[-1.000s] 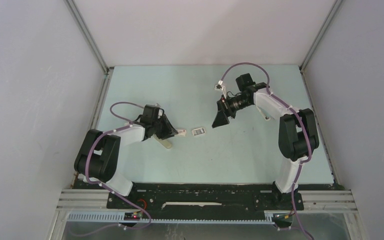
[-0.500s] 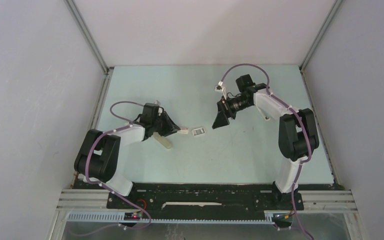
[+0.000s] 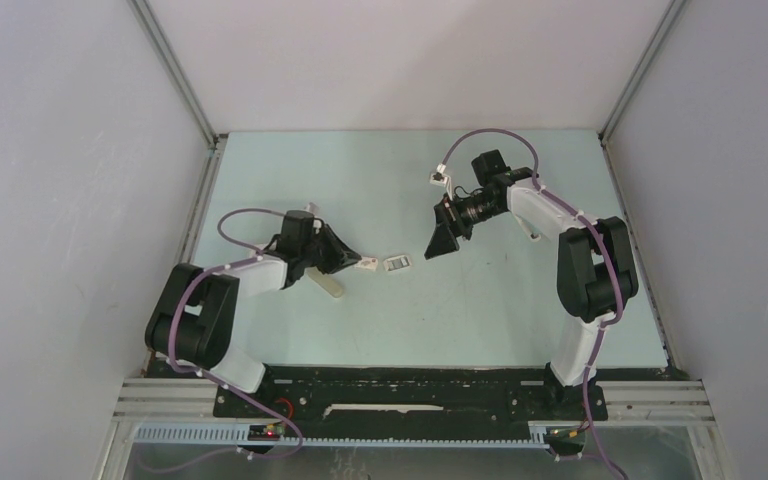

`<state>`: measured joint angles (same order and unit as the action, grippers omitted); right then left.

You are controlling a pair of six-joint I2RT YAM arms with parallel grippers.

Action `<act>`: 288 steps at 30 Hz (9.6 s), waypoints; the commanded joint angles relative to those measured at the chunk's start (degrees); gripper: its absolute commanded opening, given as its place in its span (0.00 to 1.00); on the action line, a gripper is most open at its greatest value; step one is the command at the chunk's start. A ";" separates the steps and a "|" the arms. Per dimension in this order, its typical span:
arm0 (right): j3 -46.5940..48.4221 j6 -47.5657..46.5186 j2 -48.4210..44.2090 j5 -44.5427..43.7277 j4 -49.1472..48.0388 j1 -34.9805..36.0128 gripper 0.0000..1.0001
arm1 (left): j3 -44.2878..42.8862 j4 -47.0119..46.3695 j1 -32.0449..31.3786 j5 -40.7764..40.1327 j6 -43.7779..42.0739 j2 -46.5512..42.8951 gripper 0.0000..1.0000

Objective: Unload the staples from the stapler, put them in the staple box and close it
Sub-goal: Pick up the shell from the center of the board, then place the shell at the center of the board, then move the shell to the center of the board.

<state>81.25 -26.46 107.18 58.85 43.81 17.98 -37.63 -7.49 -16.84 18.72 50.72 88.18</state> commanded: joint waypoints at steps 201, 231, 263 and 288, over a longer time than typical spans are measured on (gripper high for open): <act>-14.47 -7.67 -15.10 7.06 -0.07 -19.21 0.91 | -11.60 -30.83 -19.84 7.19 15.45 20.83 0.00; -14.50 -11.33 -15.28 4.58 1.45 -14.01 0.91 | -17.85 2.89 -20.60 1.83 -3.34 8.50 0.41; -13.87 -15.96 -14.17 3.18 2.41 -8.70 0.90 | -5.14 -7.23 -21.11 -11.78 -50.61 -0.45 0.92; -4.38 -3.38 -8.44 -8.26 -2.13 -2.17 0.83 | 16.28 -23.03 -21.58 -22.71 -53.85 -30.70 1.00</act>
<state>73.84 -38.57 96.38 56.66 46.22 12.53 -23.94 -26.55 -37.15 -6.48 0.14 55.83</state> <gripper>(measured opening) 0.849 0.996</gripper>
